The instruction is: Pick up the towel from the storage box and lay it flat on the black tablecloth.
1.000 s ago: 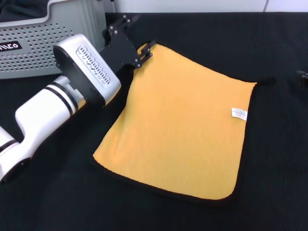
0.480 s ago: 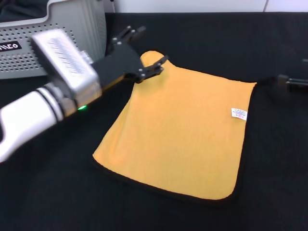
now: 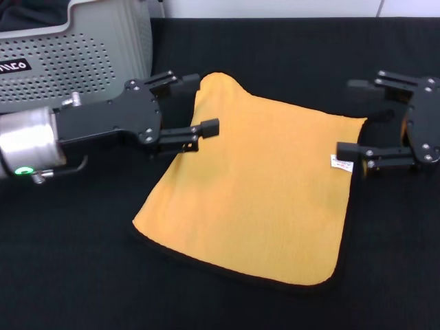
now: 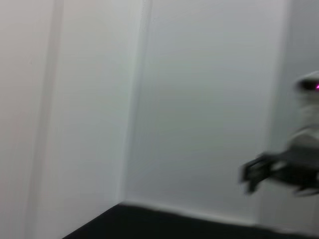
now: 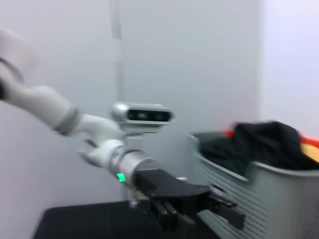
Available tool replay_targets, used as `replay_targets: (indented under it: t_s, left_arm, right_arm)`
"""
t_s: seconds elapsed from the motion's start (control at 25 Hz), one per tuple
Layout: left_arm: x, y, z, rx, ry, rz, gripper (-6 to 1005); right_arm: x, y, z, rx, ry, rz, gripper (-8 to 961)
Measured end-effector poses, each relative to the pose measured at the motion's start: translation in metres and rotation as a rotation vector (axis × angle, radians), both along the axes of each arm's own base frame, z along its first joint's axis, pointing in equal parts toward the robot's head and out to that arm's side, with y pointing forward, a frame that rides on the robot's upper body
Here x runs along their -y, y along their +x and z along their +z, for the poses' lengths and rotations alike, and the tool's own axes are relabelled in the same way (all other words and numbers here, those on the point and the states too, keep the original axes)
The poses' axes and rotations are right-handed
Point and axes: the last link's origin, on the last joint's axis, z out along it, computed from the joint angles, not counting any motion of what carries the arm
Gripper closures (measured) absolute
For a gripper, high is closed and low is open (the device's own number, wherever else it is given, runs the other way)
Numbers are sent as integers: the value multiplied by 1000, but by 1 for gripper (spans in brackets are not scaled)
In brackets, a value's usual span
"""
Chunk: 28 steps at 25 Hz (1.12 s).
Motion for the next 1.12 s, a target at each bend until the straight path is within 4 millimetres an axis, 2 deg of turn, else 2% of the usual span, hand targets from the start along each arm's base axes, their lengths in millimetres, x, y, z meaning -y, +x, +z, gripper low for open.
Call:
replay_targets:
  t_s: [0.16, 0.36, 0.76, 1.12]
  left_arm:
    - [16, 15, 20, 87, -84, -151, 135]
    - [22, 23, 31, 127, -109, -232, 137]
    - [19, 40, 37, 164, -164, -263, 138]
    - [33, 33, 42, 222, -162, -254, 137]
  right_arm:
    - [-7, -26, -1, 3, -49, 115, 83]
    - [-10, -41, -1, 6, -72, 175, 85]
    - [-12, -49, -2, -6, -89, 200, 92]
    - [-11, -50, -3, -14, -100, 197, 92]
